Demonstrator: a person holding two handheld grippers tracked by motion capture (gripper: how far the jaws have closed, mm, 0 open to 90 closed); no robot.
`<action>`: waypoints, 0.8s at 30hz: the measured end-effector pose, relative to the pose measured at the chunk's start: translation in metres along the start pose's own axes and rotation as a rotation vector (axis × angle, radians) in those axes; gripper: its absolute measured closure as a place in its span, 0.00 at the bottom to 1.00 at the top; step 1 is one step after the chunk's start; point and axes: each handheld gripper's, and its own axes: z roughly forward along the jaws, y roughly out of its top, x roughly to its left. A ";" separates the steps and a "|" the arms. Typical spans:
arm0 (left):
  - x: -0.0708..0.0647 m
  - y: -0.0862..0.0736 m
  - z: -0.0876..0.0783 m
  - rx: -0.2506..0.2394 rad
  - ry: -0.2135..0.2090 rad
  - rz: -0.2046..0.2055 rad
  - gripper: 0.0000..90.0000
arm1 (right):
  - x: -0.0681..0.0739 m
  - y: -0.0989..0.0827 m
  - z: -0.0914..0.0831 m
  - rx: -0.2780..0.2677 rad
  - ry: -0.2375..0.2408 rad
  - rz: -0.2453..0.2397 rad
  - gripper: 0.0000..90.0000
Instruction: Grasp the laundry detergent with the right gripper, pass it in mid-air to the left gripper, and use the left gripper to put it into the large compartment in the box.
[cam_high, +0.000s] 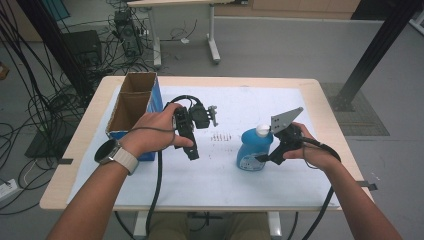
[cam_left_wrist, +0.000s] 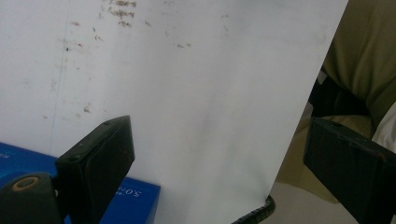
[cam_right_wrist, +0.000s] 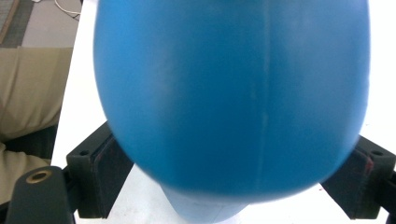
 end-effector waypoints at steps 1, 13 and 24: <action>0.000 0.000 0.000 -0.001 0.000 -0.001 0.10 | 0.000 0.000 0.000 -0.002 0.000 0.000 0.15; 0.000 0.001 0.001 -0.003 -0.001 -0.002 0.10 | 0.001 -0.003 0.002 -0.018 0.003 -0.003 0.18; 0.001 0.001 0.002 -0.001 -0.002 -0.004 0.10 | 0.001 -0.004 0.002 -0.036 0.007 -0.009 0.20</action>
